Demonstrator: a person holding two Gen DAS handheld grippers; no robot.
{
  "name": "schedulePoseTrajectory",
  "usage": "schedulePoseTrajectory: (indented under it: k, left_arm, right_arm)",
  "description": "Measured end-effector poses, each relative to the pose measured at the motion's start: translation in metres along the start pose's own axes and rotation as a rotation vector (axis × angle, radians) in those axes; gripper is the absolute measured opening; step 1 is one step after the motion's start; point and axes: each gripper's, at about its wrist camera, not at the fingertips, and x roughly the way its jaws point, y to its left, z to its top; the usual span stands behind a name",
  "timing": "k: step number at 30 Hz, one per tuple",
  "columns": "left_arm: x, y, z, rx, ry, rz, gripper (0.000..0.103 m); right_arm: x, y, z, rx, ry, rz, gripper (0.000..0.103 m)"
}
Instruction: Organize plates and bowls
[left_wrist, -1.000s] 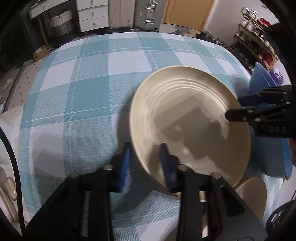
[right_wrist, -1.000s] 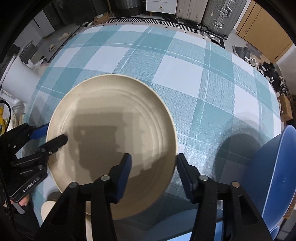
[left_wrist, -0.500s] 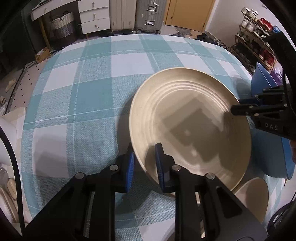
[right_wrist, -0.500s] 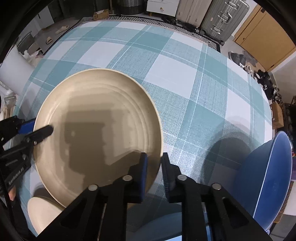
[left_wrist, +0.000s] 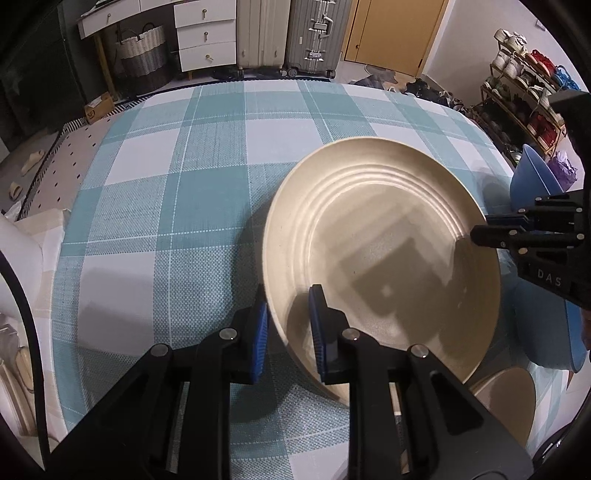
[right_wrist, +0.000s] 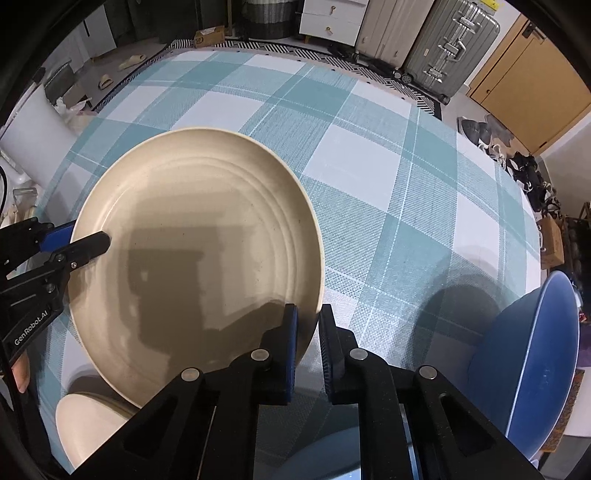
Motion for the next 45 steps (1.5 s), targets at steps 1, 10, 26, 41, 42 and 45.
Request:
schedulePoseTrajectory:
  k: [1,10,26,41,42,45]
  left_arm:
    - [-0.001,-0.001,0.000,0.002,-0.003,0.002,0.018]
    - [-0.019,-0.001,0.003,-0.010,-0.048,0.004,0.018]
    - [-0.070,0.011,-0.005,-0.070,-0.127,-0.010,0.018]
    - [-0.137,-0.009,-0.025,-0.067,-0.218,0.015,0.018]
    - [-0.141,-0.012,-0.027,-0.064,-0.221,0.019,0.018]
    - [-0.155,-0.019,-0.035,-0.058,-0.233,0.024,0.018]
  right_arm:
    - [-0.001,0.001,-0.001,0.002,-0.004,0.002,0.012]
    - [-0.010,-0.001,0.000,0.028,-0.040,0.021,0.012]
    - [-0.054,0.017,-0.003,0.010,-0.116,0.018,0.012]
    - [-0.104,0.019,-0.037,0.034,-0.210,0.063,0.012]
    - [-0.107,0.019,-0.040,0.035,-0.214,0.065,0.012]
    - [-0.118,0.020,-0.050,0.032,-0.231,0.069,0.012]
